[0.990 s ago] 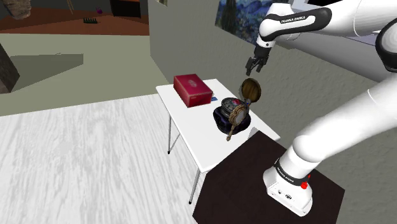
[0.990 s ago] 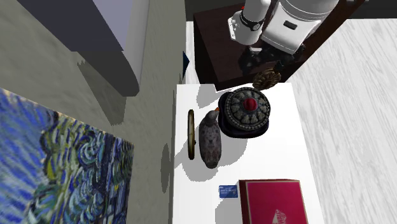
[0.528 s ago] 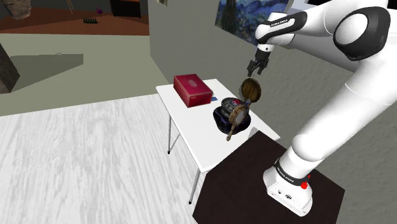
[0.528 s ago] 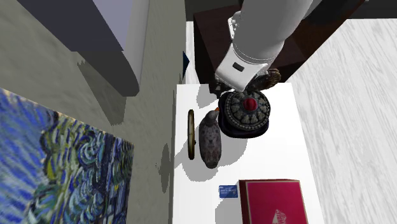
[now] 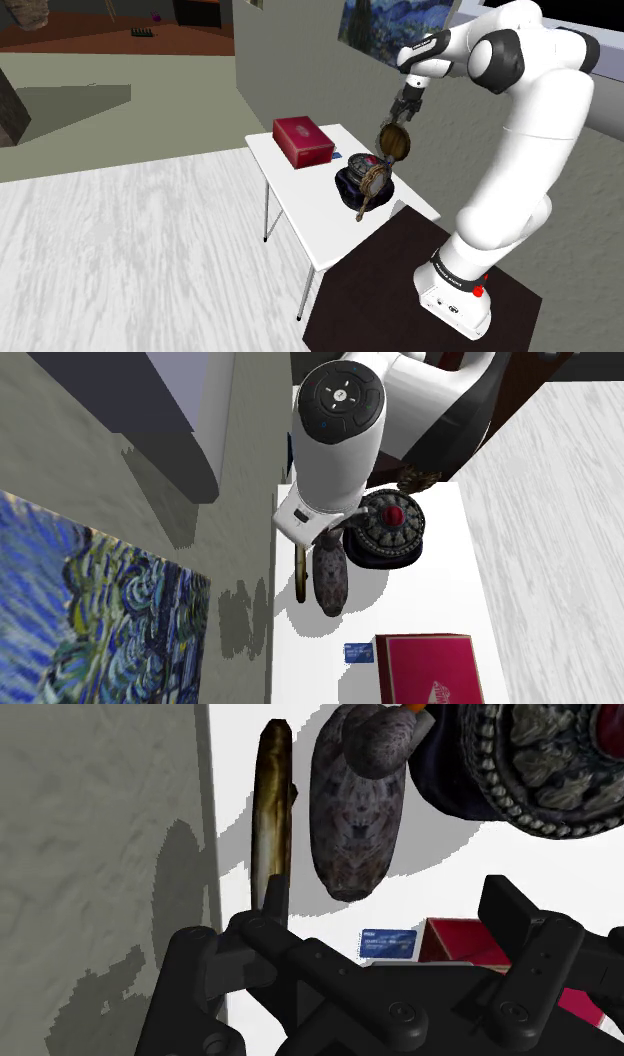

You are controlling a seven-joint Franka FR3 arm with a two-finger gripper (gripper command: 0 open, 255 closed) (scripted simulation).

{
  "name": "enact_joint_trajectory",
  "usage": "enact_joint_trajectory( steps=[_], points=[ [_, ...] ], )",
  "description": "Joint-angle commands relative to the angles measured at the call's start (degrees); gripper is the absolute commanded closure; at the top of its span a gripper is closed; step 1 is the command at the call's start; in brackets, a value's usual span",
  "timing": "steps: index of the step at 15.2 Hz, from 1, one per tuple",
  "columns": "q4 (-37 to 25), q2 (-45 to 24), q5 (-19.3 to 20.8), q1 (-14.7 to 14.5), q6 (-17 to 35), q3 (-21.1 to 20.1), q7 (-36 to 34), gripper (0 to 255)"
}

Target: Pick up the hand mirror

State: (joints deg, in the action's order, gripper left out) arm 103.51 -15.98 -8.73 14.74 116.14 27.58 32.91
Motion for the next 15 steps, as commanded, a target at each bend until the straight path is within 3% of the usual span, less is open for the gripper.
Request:
enact_joint_trajectory(
  steps=[1,5,14,15],
  points=[
    [-4.62,-4.93,-2.61,2.31,-1.07,0.03,1.99,0],
    [-12.97,-12.94,-6.08,6.53,-3.44,-0.6,4.08,0],
    [-10.58,-15.34,-7.38,6.88,1.12,-1.39,4.93,0],
    [-10.71,-15.39,-7.38,6.85,1.05,-1.41,4.87,255]
  ],
)
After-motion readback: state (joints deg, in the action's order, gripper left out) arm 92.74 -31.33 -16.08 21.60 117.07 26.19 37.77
